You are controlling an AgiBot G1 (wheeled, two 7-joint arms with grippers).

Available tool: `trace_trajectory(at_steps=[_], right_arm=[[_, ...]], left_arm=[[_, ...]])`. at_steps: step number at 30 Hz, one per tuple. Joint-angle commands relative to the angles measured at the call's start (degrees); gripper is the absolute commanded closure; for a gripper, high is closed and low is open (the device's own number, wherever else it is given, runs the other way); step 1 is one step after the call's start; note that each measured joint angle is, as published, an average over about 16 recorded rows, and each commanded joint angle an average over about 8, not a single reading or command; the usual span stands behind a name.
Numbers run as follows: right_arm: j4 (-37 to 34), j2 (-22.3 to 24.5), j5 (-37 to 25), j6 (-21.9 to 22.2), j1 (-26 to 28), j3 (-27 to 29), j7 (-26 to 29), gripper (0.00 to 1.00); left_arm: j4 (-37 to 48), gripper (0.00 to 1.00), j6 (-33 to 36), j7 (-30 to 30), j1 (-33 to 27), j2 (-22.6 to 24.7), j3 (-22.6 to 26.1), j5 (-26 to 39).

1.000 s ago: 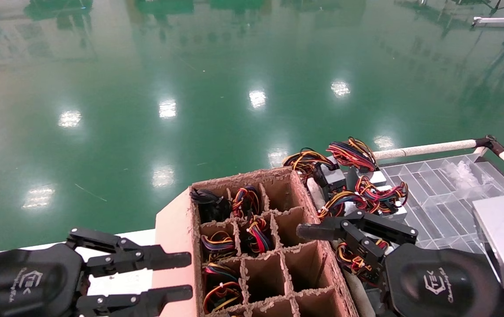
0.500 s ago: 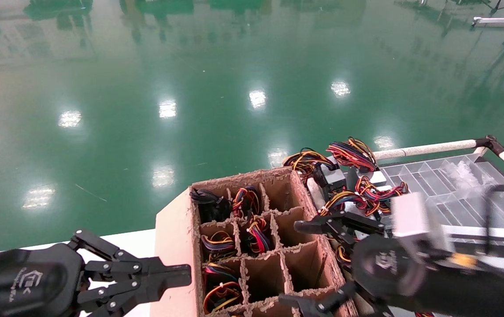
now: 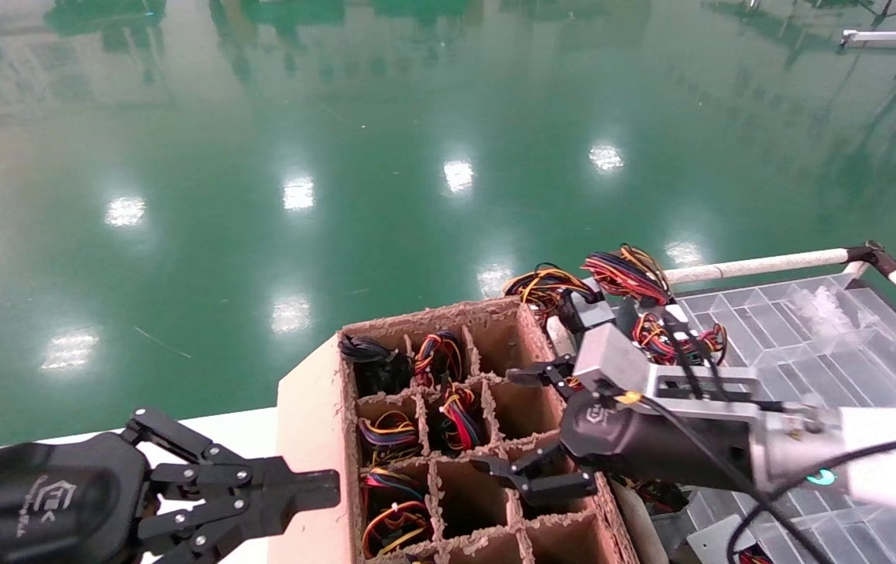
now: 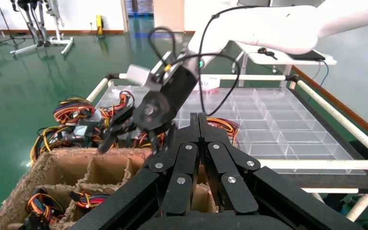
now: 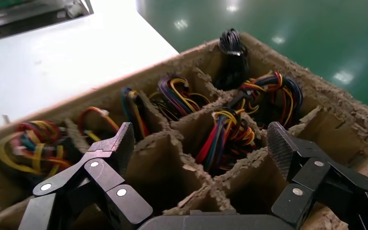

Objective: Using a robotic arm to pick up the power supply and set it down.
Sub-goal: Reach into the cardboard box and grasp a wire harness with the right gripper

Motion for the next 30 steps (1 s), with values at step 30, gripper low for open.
trace_trajectory(at_steps=[30], right_arm=[[-22.0,-12.9,-9.2,4.4,8.8,-5.1,-10.4,1.00]], left_arm=[[0.0,0.00,-0.1,0.1,0.0,-0.1,0.1,-0.1]])
